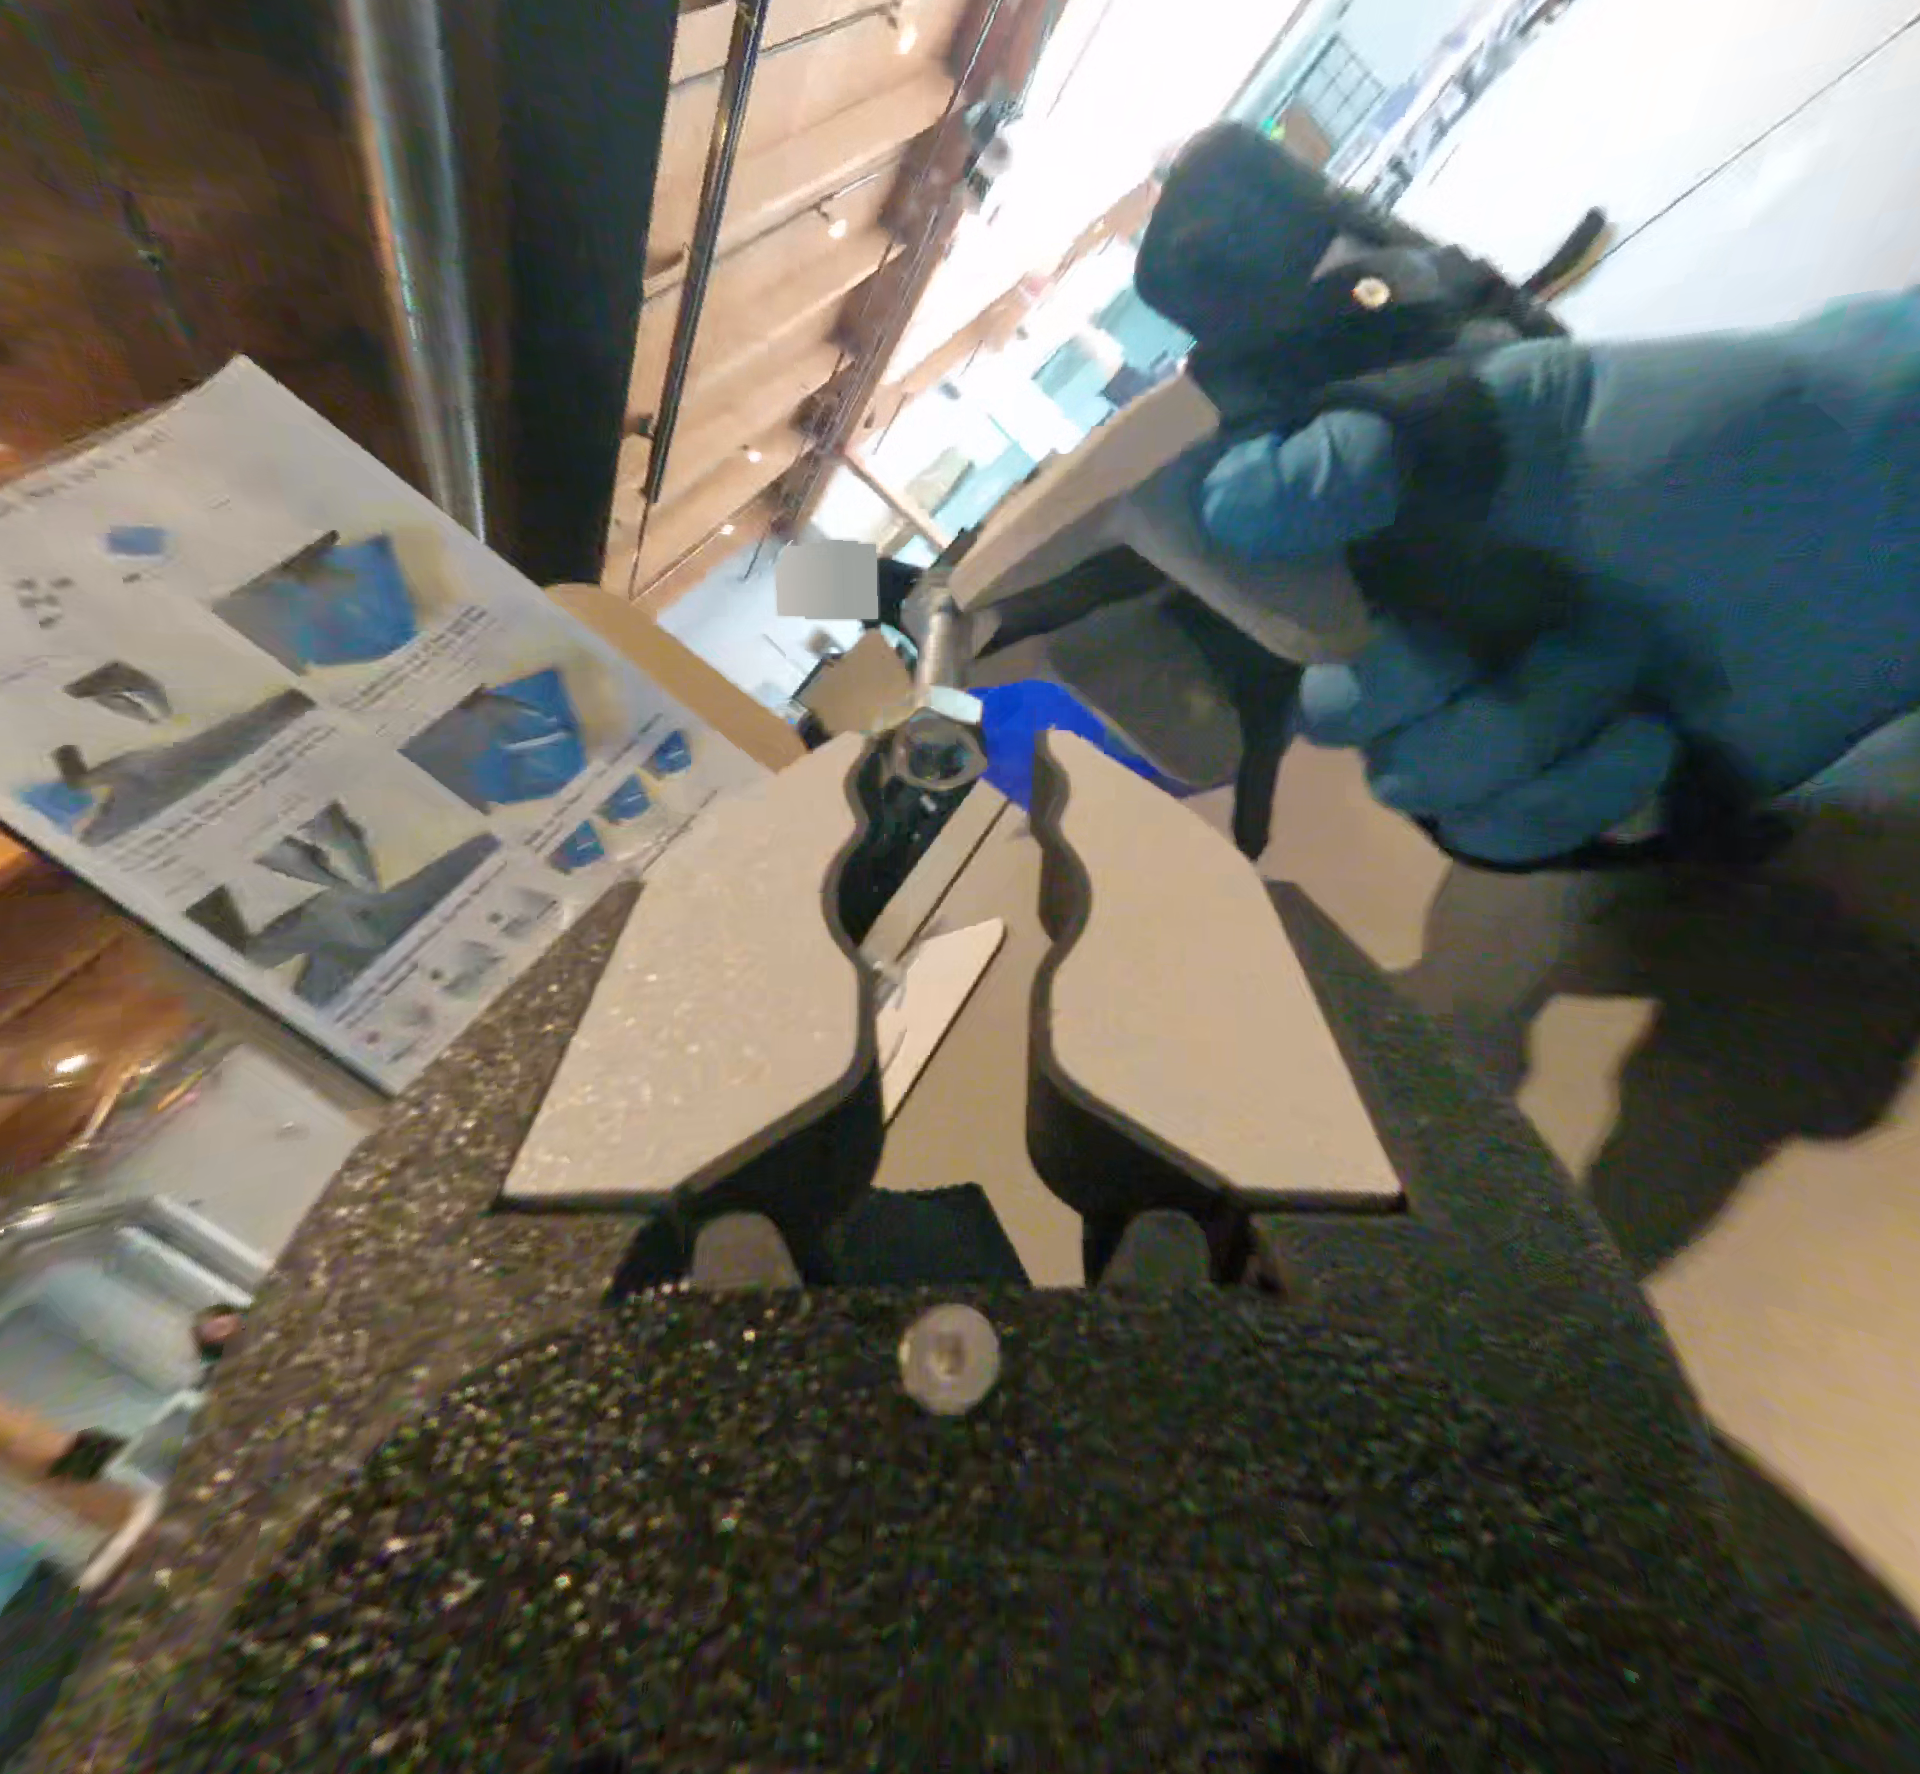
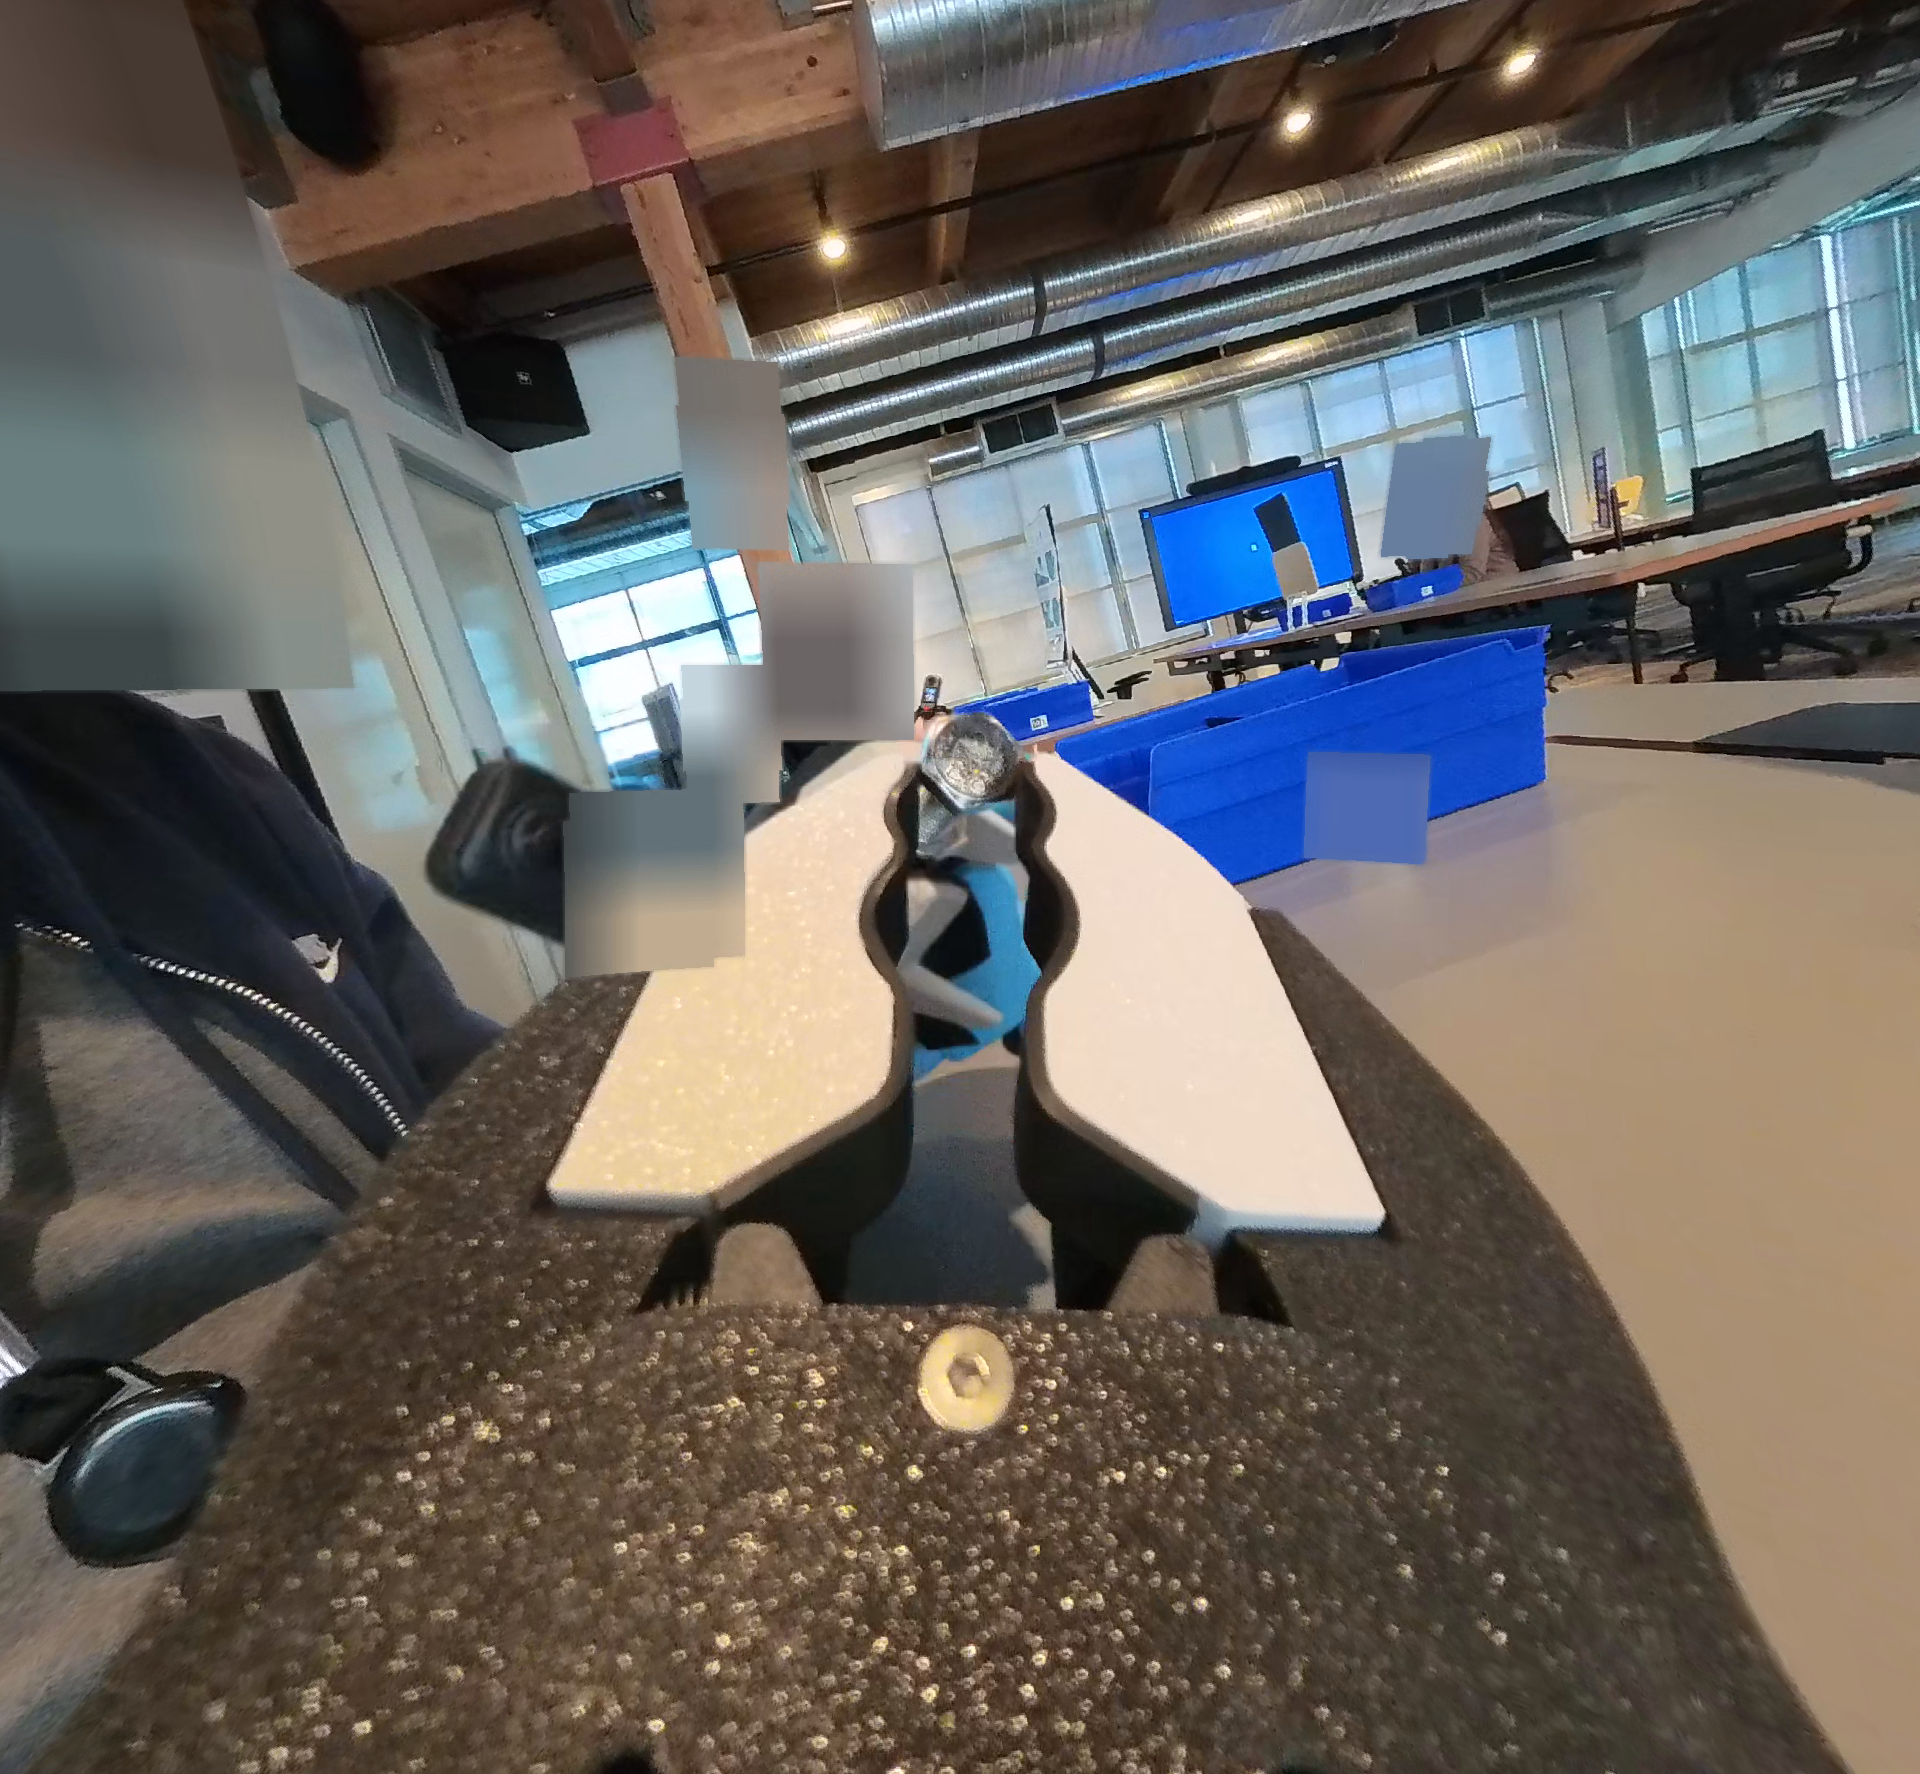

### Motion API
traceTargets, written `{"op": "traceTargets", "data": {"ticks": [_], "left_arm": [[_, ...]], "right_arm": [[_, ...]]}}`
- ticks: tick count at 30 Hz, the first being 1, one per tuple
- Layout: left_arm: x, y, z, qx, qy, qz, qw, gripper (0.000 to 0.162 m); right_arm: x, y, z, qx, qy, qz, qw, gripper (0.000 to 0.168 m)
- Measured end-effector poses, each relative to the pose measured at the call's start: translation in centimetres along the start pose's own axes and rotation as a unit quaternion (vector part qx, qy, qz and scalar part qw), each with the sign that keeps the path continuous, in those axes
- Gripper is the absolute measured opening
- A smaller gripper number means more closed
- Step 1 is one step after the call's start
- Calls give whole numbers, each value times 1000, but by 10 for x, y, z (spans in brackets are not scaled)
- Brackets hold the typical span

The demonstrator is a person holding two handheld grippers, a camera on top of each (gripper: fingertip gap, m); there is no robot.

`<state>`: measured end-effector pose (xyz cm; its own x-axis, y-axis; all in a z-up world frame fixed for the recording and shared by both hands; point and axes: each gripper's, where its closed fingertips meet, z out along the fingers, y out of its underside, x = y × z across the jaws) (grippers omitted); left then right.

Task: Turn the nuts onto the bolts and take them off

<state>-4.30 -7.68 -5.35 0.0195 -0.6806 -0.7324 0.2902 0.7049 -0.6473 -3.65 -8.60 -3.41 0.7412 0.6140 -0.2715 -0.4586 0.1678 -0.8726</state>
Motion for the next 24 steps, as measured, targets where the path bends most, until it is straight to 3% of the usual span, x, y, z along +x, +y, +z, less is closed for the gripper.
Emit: {"op": "traceTargets", "data": {"ticks": [3,7,12,14,16,19,21,22,24], "left_arm": [[4,-9,0,44,44,-146,987,39],[-8,-12,-2,89,77,-355,928,39],[-2,-6,1,80,125,-477,866,29],[2,-7,0,79,138,-474,866,17],[1,-7,0,76,115,-410,901,17],[2,-2,0,43,48,-192,979,17],[0,0,0,18,-4,-48,999,20],[0,-3,0,21,-11,-35,999,30],[0,-12,-1,57,8,-109,992,40]], "right_arm": [[1,-2,-2,8,2,3,1000,17],[2,-3,-2,9,4,3,1000,17],[3,-1,-1,4,5,2,1000,17],[3,0,-1,3,8,1,1000,17],[3,0,-1,2,7,1,1000,17],[4,1,-1,1,8,3,1000,17],[4,2,0,0,8,3,1000,17],[3,1,-1,1,8,3,1000,17],[3,0,-2,6,7,5,1000,17]]}}
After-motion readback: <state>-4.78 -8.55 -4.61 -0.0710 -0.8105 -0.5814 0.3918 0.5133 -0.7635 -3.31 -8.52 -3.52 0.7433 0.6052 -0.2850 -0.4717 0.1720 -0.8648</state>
